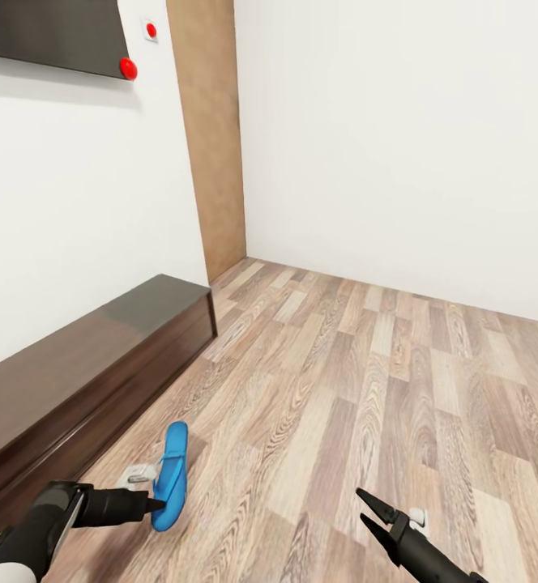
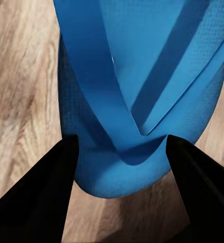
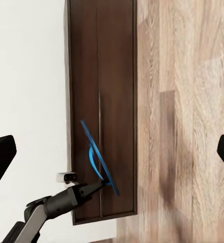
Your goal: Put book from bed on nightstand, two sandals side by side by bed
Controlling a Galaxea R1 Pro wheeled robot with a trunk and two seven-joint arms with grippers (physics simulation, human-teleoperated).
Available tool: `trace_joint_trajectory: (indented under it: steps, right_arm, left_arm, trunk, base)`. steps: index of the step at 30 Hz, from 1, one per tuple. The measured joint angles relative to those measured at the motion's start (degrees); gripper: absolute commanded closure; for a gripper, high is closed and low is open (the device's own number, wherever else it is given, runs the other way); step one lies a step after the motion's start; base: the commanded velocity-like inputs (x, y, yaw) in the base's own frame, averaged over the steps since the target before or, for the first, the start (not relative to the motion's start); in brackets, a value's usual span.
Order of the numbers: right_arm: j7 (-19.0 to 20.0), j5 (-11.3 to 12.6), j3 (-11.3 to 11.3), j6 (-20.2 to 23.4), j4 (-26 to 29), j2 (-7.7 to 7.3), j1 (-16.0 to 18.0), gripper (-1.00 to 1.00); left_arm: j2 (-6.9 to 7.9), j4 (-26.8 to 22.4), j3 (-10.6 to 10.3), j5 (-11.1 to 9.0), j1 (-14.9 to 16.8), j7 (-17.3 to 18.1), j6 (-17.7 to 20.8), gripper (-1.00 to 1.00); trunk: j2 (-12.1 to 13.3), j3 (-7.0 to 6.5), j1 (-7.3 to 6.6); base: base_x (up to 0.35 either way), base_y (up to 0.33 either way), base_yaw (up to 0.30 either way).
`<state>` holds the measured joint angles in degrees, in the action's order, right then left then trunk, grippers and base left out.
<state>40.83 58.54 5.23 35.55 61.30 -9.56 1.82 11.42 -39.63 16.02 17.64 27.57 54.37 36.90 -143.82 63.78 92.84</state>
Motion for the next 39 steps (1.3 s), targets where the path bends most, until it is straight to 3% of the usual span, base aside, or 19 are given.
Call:
trace_joint_trajectory:
  steps: [13, 23, 39]
  right_arm:
    - [0.03, 0.05, 0.05, -0.05, -0.04, -0.02, 0.00, -1.00]
    - [0.09, 0.01, 0.04, -0.01, -0.04, -0.04, 0.00, -1.00]
    - [0.03, -0.12, 0.06, -0.01, -0.10, -0.03, 0.00, -1.00]
  left_arm:
    - [-0.66, 0.86, 0.04, 0.30, -0.45, 2.00, -2.44, 1.00]
    - [-0.46, 4.41, 0.05, 0.39, -0.53, 2.48, -8.30, 1.00]
    - [-0.72, 6.57, -0.02, 0.32, -0.53, 2.35, -8.93, 1.00]
  trunk:
    - [0.17, -2.88, -0.34]
    - [0.31, -5.10, -0.59]
    - [0.52, -8.65, -1.00]
  base:
    - [0.000, 0.000, 0.000]
    - [0.000, 0.000, 0.000]
    - [0.000, 0.000, 0.000]
